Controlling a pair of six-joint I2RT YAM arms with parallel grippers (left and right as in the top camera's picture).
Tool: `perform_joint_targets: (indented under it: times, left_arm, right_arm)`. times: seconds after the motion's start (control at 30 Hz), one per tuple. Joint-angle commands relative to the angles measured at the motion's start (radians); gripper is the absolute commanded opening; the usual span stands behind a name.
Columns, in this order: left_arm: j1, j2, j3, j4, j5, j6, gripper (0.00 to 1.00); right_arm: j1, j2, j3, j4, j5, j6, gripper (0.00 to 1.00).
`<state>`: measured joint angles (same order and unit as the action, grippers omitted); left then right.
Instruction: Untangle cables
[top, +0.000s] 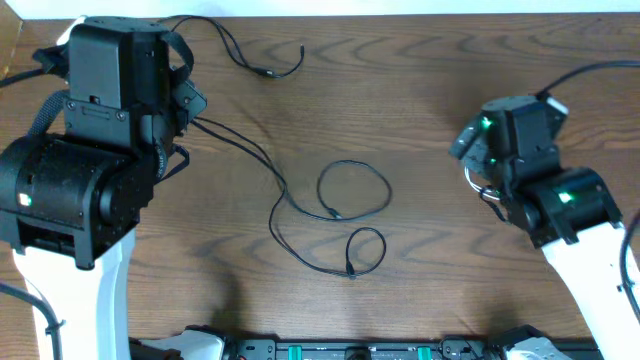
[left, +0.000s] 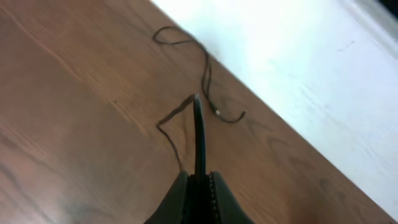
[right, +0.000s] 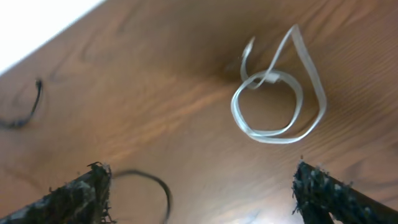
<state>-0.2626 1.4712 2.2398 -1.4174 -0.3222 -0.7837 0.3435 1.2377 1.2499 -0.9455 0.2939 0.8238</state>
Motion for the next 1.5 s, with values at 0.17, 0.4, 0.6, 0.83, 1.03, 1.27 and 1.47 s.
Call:
perform_joint_targets:
  times: [0.17,0.4,0.6,0.83,1.03,1.27,1.47]
  left_arm:
    - [0.005,0.027,0.003,0.185,0.353,0.302,0.07]
    - [0.005,0.13,0.003,0.338,0.32,0.462,0.08]
    - [0.051,0.232,0.003,0.392,0.114,0.461,0.08]
    - [0.372,0.39,0.003,0.387,0.101,0.296,0.13]
    - [0.563,0.505,0.003,0.383,0.103,0.286,0.61]
    - [0.646,0.624,0.003,0.234,0.438,0.27,0.65]
    - [0.597,0.695,0.003,0.158,0.472,0.371,0.72]
  right_arm:
    - [0.013,0.044,0.006,0.004,-0.152,-0.048,0.93]
    - [0.025,0.045,0.006,0.011,-0.195,-0.048,0.94]
    - [0.04,0.045,0.005,0.007,-0.227,-0.102,0.93]
    - [0.056,0.045,0.005,-0.037,-0.225,-0.109,0.91]
    - [0.06,0.045,0.005,-0.026,-0.225,-0.122,0.91]
    - [0.06,0.045,0.005,-0.012,-0.226,-0.122,0.93]
    - [0.078,0.059,0.005,-0.009,-0.226,-0.122,0.93]
